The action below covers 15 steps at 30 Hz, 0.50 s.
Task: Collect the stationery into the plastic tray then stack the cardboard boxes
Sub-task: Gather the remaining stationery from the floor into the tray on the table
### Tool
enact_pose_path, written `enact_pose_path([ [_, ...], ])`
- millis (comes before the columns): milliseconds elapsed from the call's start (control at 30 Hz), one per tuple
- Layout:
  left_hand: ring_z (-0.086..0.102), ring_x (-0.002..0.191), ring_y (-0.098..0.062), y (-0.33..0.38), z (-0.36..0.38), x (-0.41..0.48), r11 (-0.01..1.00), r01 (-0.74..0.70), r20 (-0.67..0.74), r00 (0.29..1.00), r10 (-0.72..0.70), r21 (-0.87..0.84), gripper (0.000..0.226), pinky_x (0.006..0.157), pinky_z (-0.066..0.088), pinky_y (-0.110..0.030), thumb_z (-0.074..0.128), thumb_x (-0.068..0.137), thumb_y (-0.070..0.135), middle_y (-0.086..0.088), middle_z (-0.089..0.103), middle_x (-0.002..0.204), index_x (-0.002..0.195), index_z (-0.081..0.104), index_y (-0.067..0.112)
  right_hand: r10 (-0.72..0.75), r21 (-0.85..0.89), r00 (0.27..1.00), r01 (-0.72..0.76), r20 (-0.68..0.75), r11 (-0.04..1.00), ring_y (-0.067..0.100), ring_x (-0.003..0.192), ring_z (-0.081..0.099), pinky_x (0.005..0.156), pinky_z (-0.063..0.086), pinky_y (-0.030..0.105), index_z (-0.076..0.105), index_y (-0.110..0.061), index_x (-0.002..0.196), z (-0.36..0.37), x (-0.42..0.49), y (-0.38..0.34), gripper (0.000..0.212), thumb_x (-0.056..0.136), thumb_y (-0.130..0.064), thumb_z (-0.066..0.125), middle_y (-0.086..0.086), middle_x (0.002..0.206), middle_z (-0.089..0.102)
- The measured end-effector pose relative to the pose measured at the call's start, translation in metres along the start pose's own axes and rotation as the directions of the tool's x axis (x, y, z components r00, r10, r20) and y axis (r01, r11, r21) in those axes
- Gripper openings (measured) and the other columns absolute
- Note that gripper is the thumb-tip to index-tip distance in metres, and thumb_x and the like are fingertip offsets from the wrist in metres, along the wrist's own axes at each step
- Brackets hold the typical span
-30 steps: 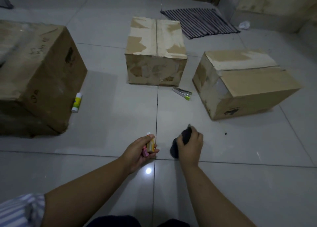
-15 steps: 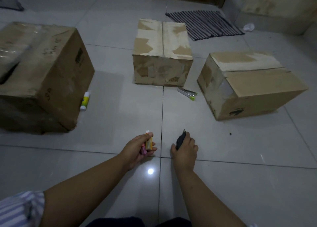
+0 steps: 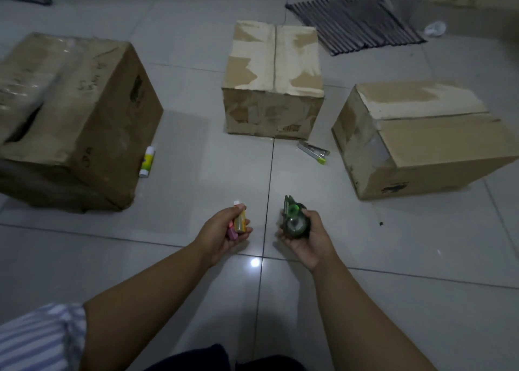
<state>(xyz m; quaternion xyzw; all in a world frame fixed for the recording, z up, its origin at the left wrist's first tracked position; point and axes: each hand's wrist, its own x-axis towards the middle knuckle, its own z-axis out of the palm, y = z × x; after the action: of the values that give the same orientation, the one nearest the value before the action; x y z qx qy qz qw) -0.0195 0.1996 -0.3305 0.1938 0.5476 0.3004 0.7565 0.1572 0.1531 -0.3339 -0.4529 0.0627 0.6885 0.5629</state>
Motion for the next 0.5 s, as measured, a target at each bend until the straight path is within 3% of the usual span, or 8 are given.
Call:
enact_pose_path([
  [100, 0.06, 0.068, -0.016, 0.023, 0.029, -0.038, 0.995, -0.007, -0.063, 0.998, 0.001, -0.102, 0.014, 0.057, 0.058, -0.021, 0.055, 0.092, 0.026, -0.008, 0.057, 0.082, 0.093, 0.061, 0.014, 0.013, 0.075, 1.0, -0.014, 0.011, 0.997, 0.021, 0.078, 0.06, 0.058, 0.058, 0.026, 0.06, 0.0, 0.099, 0.028, -0.036, -0.021, 0.031, 0.092, -0.023, 0.041, 0.011, 0.088, 0.064],
  [233, 0.061, 0.064, -0.015, 0.071, 0.073, -0.11, 0.977, -0.029, -0.094, 0.996, 0.01, -0.212, 0.015, 0.055, 0.057, -0.021, 0.056, 0.091, 0.026, -0.008, 0.057, 0.081, 0.096, 0.06, 0.012, 0.014, -0.01, 1.0, -0.014, -0.004, 1.0, 0.016, 0.067, 0.064, 0.054, 0.056, 0.023, 0.062, -0.003, 0.096, 0.086, -0.1, -0.057, 0.029, 0.092, -0.026, 0.046, 0.007, 0.079, 0.069],
  [367, 0.063, 0.059, -0.014, 0.121, 0.099, -0.205, 0.98, -0.077, -0.16, 0.986, 0.047, -0.185, 0.028, 0.056, 0.057, -0.022, 0.059, 0.089, 0.026, -0.009, 0.058, 0.08, 0.11, 0.057, 0.008, -0.027, -0.02, 0.999, 0.026, -0.021, 0.999, 0.012, 0.062, 0.063, 0.052, 0.054, 0.02, 0.061, -0.009, 0.095, 0.15, -0.181, -0.092, 0.022, 0.09, -0.03, 0.054, 0.004, 0.078, 0.065],
  [500, 0.061, 0.062, -0.016, 0.187, 0.115, -0.328, 0.968, -0.098, -0.202, 0.978, 0.051, -0.229, 0.028, 0.058, 0.056, -0.023, 0.059, 0.089, 0.026, -0.009, 0.058, 0.079, 0.112, 0.057, 0.009, 0.03, -0.094, 0.999, -0.028, 0.024, 0.995, 0.014, 0.068, 0.061, 0.052, 0.054, 0.021, 0.059, -0.009, 0.098, 0.231, -0.287, -0.125, 0.019, 0.088, -0.025, 0.057, 0.003, 0.082, 0.064],
])
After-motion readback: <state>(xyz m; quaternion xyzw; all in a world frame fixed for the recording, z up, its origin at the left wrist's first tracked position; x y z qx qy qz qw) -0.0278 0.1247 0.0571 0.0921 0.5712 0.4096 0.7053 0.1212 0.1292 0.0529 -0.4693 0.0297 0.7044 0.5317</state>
